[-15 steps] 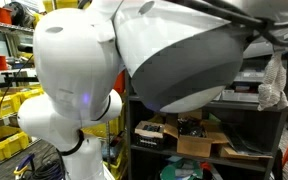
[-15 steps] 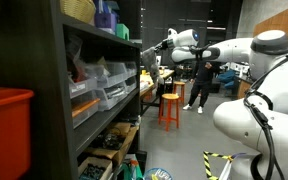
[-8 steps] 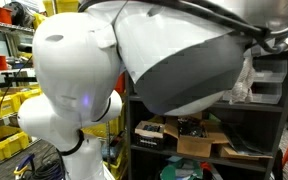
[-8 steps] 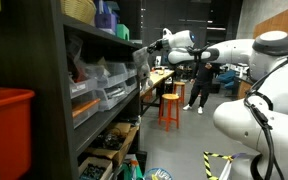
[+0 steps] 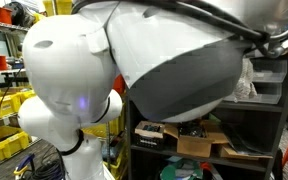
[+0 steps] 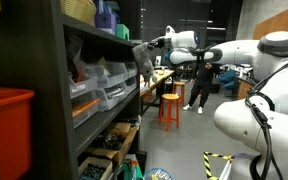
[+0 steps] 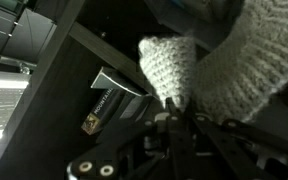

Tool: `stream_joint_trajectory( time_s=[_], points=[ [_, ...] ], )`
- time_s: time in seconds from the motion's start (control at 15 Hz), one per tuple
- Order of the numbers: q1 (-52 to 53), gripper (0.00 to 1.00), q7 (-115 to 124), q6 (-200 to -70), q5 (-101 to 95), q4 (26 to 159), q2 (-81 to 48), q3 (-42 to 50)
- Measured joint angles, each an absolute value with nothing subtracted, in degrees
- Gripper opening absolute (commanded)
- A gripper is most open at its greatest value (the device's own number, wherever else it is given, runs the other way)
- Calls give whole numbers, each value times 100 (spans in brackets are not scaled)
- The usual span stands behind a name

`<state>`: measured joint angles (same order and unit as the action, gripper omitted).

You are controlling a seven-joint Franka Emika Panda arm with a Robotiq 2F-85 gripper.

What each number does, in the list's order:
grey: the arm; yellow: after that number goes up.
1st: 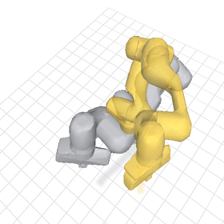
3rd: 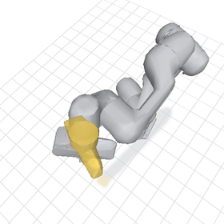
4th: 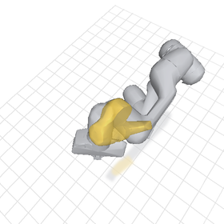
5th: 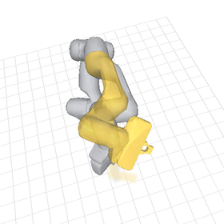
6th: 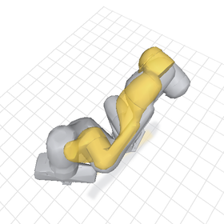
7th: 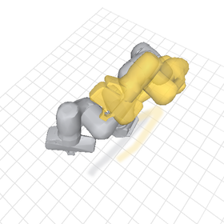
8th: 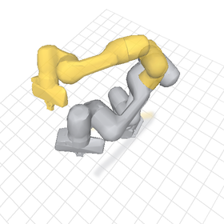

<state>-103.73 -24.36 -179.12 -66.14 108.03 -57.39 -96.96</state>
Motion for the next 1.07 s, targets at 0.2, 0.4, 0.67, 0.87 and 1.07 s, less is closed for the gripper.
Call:
stream_joint_trajectory(
  time_s=[0.2, 0.4, 0.67, 0.87, 1.07],
  points=[
    [-10601, 1, -2359, -18170, -6616, 10993, -5740, -9831],
    [-10753, 1, -2285, -18314, -6617, 11182, -5739, -9968],
    [-10768, 1, -2190, -18750, -6549, 11325, -5637, -10030],
    [-10766, 1, -2068, -19004, -6539, 11384, -5520, -10092],
    [-10759, 1, -1996, -19049, -6539, 11460, -5439, -10153]
  ],
)
